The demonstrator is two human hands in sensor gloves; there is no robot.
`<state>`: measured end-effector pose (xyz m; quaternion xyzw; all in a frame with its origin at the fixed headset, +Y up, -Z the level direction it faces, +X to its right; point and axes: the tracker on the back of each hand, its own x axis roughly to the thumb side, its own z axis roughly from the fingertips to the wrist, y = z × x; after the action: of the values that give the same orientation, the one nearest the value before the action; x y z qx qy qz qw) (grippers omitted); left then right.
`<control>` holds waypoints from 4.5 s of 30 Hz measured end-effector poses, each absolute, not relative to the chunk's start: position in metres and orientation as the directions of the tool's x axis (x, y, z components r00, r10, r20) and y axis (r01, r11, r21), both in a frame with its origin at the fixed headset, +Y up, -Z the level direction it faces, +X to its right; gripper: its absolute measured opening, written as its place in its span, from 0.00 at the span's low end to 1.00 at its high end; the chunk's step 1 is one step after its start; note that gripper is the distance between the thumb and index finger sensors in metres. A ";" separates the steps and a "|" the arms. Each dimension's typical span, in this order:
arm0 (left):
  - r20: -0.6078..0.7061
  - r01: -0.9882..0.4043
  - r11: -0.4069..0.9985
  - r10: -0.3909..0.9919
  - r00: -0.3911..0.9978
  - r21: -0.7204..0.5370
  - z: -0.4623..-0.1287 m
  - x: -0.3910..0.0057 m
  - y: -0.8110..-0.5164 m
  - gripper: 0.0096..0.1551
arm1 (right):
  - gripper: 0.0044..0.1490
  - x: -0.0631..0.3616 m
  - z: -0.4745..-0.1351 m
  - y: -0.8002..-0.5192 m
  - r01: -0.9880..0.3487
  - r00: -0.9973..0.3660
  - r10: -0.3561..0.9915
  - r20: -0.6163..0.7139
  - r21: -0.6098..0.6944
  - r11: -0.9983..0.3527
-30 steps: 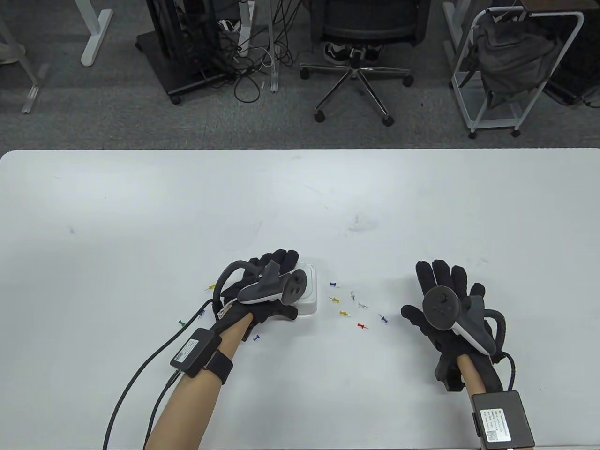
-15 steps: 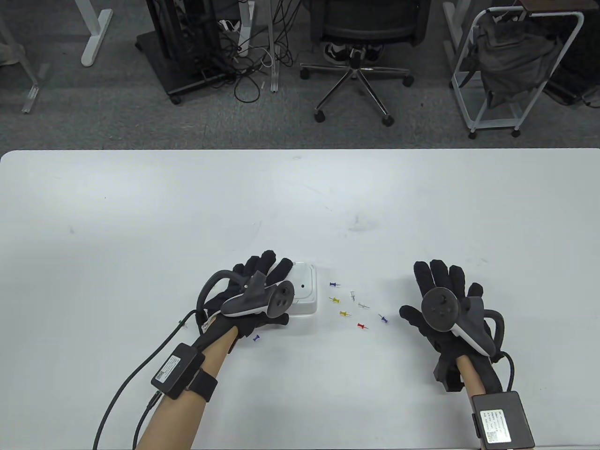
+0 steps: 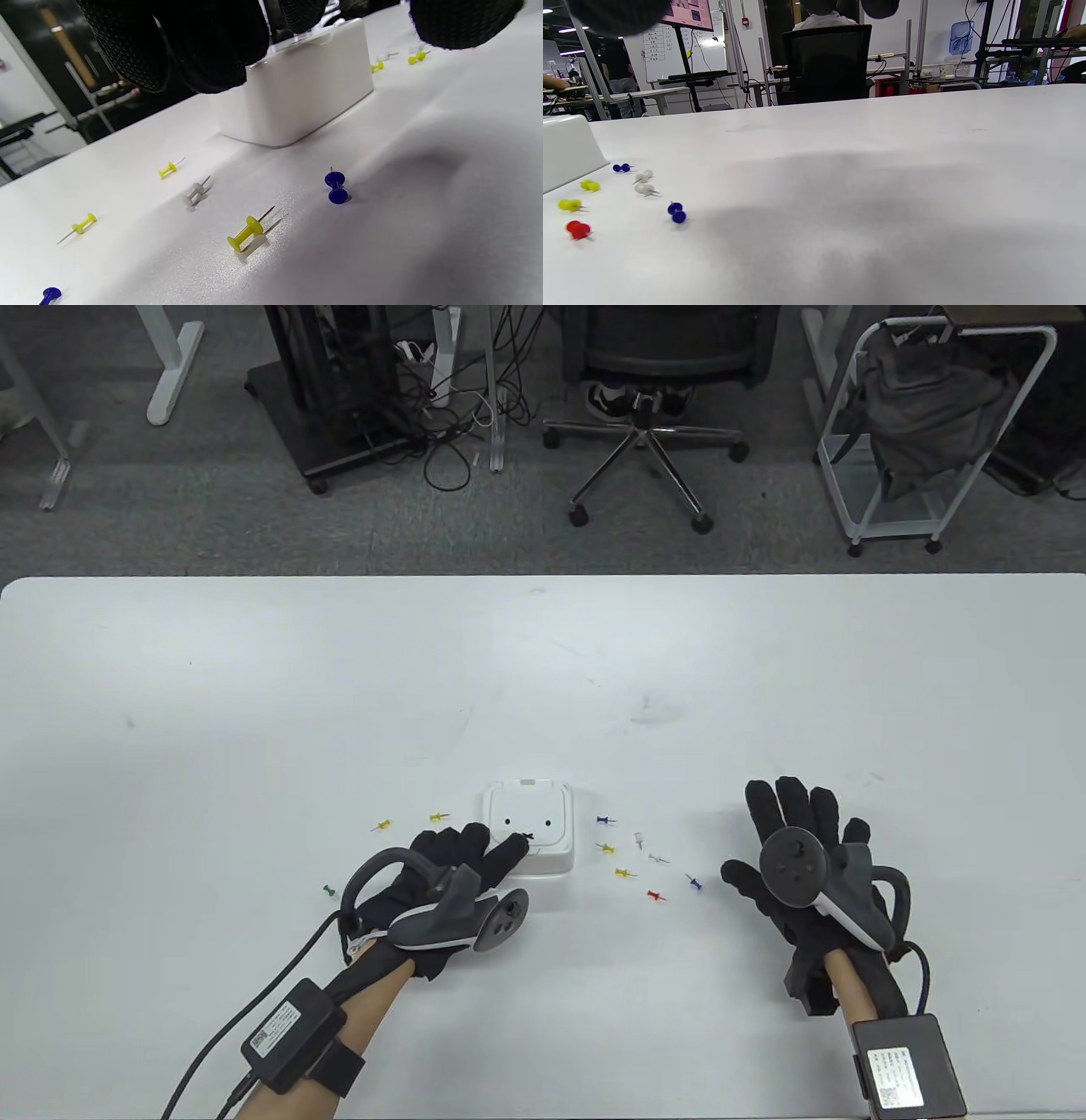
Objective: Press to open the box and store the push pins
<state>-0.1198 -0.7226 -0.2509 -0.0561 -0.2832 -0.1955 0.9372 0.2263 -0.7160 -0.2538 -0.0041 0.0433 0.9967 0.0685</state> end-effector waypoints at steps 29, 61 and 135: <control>0.554 0.427 0.901 -0.397 0.732 0.083 -0.246 -0.113 -0.730 0.48 | 0.54 0.228 -0.254 -0.716 -0.133 -0.991 0.131 -0.028 0.101 -0.986; 0.244 0.432 0.899 -0.406 0.881 -0.066 -0.359 -0.167 -0.750 0.26 | 0.54 0.227 -0.254 -0.716 -0.126 -0.992 0.123 -0.034 0.108 -0.986; 0.104 0.262 0.965 -0.259 0.960 -0.023 -0.271 -0.230 -0.719 0.31 | 0.54 0.220 -0.251 -0.720 -0.151 -0.987 0.156 0.024 0.141 -0.978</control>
<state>-0.2301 -0.7186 -0.2713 -0.0182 -0.0501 -0.1315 0.9899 0.2197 -0.7201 -0.2512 0.0177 0.0696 0.9944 0.0773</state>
